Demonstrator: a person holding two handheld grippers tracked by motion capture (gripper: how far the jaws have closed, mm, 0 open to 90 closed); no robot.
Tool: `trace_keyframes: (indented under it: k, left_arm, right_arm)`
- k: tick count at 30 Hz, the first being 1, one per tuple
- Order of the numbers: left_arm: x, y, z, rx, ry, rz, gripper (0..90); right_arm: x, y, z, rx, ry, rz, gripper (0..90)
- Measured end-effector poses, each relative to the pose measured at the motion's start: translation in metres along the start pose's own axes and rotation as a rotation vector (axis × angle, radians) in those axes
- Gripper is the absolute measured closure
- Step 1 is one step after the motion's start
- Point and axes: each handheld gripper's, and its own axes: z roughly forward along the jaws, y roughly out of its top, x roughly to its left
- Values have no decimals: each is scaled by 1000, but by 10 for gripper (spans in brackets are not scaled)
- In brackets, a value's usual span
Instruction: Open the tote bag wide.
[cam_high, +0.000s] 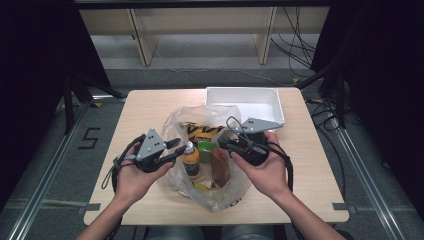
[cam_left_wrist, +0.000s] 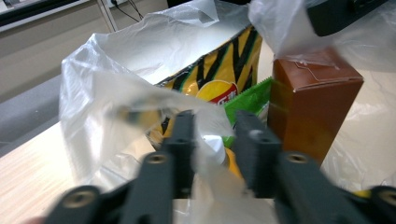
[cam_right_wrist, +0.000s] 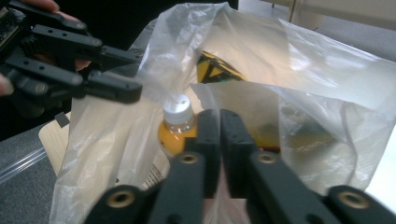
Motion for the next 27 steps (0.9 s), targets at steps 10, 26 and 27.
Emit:
trace_keyframes:
  k: [10,26,27]
  left_arm:
    - [20,-6,-14,-64,27,-103,895]
    - [44,-30,-6,-60,61,-209,893]
    - [45,-32,-5,-56,61,-214,893]
  right_arm:
    - [-19,-9,-33,-60,-88,47,900]
    - [-47,-41,-45,-2,-190,110,900]
    - [-48,-43,-44,17,-189,94,900]
